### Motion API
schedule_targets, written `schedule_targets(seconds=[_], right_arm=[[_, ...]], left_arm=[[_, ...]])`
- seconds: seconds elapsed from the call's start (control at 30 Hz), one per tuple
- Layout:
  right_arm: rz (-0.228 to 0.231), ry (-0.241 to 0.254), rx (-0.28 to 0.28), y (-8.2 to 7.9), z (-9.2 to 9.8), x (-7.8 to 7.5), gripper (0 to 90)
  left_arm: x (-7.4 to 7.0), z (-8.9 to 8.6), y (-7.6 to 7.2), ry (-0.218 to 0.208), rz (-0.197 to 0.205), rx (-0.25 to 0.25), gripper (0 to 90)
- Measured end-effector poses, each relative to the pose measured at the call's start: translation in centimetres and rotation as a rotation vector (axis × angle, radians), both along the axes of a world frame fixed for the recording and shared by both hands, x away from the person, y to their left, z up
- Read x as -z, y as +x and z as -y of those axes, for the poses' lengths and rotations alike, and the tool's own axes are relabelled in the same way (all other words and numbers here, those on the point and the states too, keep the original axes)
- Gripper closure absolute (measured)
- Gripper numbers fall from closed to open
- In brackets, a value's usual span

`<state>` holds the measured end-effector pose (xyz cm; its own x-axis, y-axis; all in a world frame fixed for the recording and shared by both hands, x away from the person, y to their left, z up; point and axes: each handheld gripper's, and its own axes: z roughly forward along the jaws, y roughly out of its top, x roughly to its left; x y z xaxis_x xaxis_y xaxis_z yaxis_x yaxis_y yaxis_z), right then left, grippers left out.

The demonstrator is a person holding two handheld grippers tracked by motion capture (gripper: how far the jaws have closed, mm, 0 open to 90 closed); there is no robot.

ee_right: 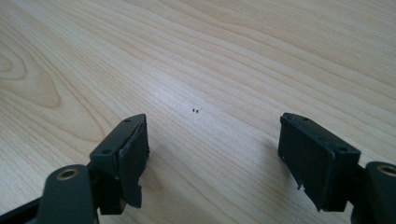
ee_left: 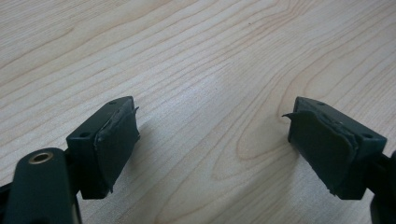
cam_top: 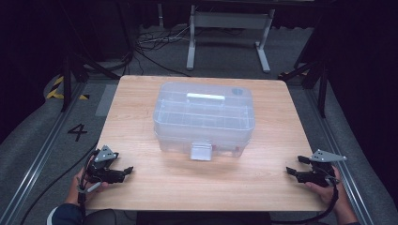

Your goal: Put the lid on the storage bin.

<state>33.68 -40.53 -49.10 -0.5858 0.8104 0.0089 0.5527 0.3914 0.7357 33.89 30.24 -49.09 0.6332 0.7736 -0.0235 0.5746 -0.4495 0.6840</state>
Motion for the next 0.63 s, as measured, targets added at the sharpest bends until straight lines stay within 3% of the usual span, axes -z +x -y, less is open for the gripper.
schedule_targets(seconds=[0.63], right_arm=[[0.001, 0.0, 0.003, 0.0, -0.02, 0.0, 24.8]], left_arm=[[0.02, 0.28, 0.04, -0.004, -0.01, -0.01, 14.8]])
